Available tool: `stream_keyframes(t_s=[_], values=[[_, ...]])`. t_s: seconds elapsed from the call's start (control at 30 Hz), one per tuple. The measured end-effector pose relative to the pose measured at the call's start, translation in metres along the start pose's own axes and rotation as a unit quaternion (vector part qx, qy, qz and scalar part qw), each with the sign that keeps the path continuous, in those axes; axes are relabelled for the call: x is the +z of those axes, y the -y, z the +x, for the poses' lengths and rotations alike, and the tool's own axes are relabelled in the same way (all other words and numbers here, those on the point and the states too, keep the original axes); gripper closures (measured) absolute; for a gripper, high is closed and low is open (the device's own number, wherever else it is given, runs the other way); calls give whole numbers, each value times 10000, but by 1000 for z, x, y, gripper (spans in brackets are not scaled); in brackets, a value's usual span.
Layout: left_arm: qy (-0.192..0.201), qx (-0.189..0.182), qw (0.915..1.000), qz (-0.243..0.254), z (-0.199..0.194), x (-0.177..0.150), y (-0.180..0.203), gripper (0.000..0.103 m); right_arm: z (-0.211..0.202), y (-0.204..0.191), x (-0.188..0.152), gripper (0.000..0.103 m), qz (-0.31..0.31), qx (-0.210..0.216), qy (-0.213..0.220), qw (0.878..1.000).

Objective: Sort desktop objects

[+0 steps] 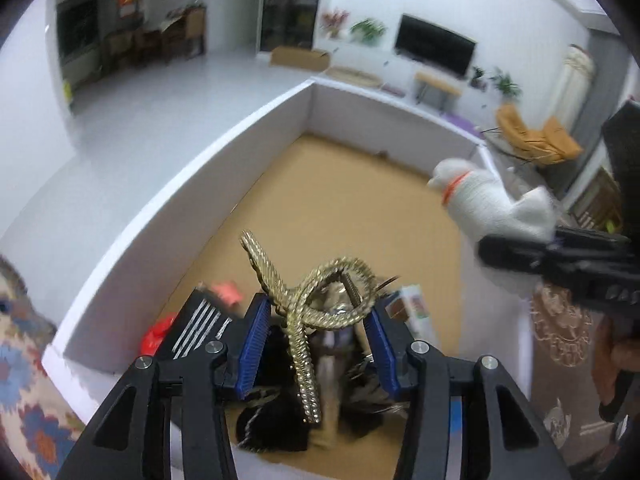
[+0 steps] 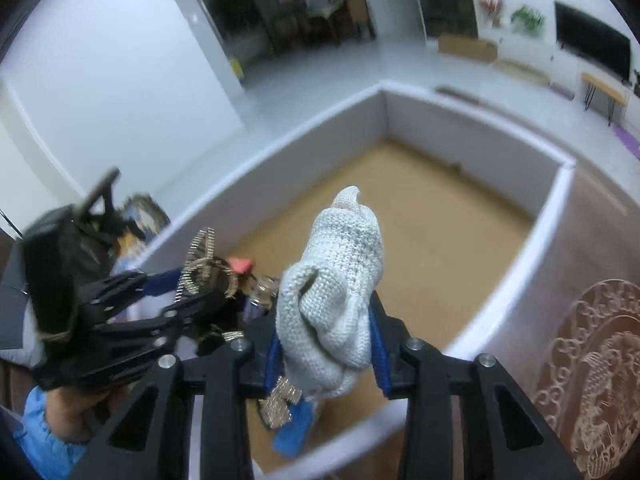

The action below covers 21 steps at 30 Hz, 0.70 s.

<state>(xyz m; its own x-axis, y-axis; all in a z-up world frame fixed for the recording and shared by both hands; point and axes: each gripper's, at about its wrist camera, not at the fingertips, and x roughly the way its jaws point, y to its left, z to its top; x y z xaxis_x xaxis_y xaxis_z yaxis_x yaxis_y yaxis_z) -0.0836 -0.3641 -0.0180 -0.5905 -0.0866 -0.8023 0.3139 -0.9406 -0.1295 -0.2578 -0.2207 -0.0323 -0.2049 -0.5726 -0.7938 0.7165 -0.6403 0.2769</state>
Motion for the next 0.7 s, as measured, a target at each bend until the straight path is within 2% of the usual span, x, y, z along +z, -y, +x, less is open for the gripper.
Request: stream_keyframes(t_s=[0.03, 0.07, 0.1, 0.13, 0.2, 0.37, 0.43, 0.53, 0.63, 0.7], values=[[-55, -4, 10000, -21, 3, -2, -1, 46, 16, 0, 1, 50, 10, 14, -223, 9997], [-101, 5, 9999, -27, 6, -4, -1, 39, 25, 2, 0, 32, 46, -4, -367, 9993], [-121, 43, 9999, -9, 6, -5, 0, 27, 32, 5, -1, 21, 100, -27, -466, 9989], [-89, 108, 9999, 28, 3, -7, 2, 19, 33, 8, -2, 19, 177, 20, -517, 9985], [53, 297, 9995, 65, -6, -9, 7, 14, 25, 13, -5, 15, 236, 43, -470, 9986], [498, 599, 9967, -248, -34, -14, 18, 7, -32, 10, 4, 6, -110, -484, -167, 9986], [322, 484, 9981, -188, -35, -13, 31, 0, -48, 7, -1, 0, -356, -866, -130, 9955], [196, 471, 9984, -223, -35, -16, 45, 0, -50, 10, -13, 0, -598, -1360, -323, 9884], [264, 945, 9946, -340, -39, -21, 55, 0, -49, 12, -24, 0, -794, -1706, -418, 9812], [378, 1228, 9910, -364, -47, -23, 57, 0, -52, 13, -29, 0, -820, -1668, -349, 9820]])
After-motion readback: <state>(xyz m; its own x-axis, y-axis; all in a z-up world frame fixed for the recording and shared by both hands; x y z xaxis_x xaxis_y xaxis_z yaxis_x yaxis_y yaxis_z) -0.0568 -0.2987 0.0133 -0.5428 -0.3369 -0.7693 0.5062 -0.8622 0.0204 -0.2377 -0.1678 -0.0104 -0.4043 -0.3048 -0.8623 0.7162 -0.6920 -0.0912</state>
